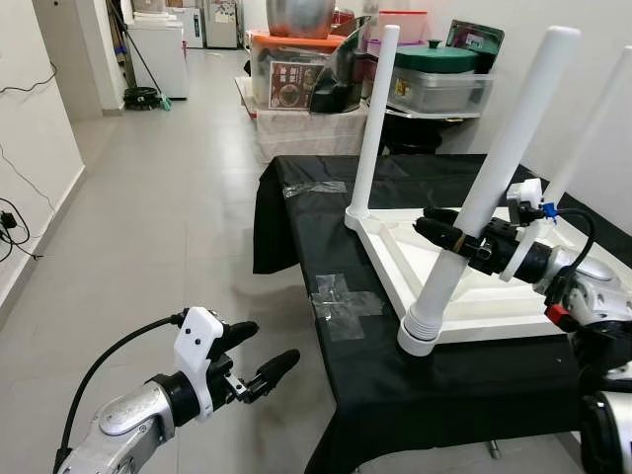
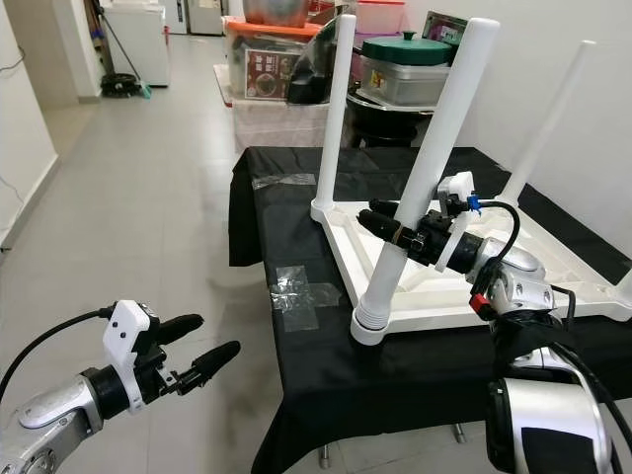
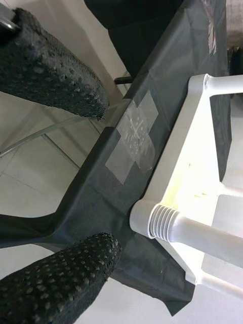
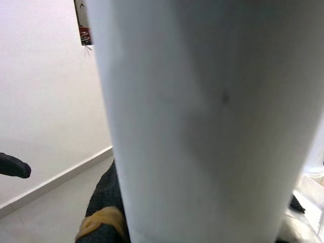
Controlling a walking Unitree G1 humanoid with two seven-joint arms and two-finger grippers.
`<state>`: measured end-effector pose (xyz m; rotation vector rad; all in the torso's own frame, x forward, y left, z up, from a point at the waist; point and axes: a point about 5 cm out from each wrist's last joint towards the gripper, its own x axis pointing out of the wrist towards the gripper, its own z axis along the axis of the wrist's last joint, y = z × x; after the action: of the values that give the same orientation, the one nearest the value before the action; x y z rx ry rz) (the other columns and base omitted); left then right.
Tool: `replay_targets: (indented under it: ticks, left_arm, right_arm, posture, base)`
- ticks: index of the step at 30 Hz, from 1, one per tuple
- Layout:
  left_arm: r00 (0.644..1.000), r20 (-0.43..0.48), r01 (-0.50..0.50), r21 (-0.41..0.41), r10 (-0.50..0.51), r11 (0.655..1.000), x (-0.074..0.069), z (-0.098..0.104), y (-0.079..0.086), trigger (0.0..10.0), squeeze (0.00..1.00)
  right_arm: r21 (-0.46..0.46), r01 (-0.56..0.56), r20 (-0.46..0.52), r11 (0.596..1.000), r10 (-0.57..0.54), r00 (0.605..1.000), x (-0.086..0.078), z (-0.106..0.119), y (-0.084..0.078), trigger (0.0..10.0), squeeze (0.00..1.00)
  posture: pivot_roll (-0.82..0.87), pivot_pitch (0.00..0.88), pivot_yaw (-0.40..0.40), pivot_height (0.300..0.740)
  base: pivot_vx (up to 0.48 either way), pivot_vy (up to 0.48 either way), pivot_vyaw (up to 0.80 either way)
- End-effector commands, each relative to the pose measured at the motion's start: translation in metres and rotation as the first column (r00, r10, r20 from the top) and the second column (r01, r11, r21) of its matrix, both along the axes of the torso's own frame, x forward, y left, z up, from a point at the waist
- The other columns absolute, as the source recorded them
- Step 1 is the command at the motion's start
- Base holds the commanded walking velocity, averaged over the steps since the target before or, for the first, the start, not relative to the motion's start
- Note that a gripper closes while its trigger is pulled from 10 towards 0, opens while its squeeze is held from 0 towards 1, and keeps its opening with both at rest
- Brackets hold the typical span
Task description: Building children table
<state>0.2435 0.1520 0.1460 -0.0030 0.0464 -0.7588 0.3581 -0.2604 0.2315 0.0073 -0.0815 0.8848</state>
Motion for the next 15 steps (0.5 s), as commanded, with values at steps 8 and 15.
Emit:
replay_targets:
  ticks: [8,15]
  left_arm:
    - [1.0,-0.015,0.011,0.008,-0.011,1.0,0.002,0.0,0.002,10.0,0.0]
    - [1.0,-0.026,0.008,0.001,-0.008,1.0,0.001,-0.001,0.003,10.0,0.0]
  right_arm:
    - [-0.025,-0.085,-0.128,0.996,0.081,0.988,-0.009,-0.038,0.01,10.0,0.0]
    - [-0.028,-0.132,-0.158,0.991,0.126,0.979,-0.009,-0.041,0.015,10.0,0.0]
  posture:
    - [0.08,0.0,-0.049,0.74]
    - [0.09,0.0,-0.061,0.74]
  base:
    - [0.0,0.0,0.0]
    - [0.0,0.0,0.0]
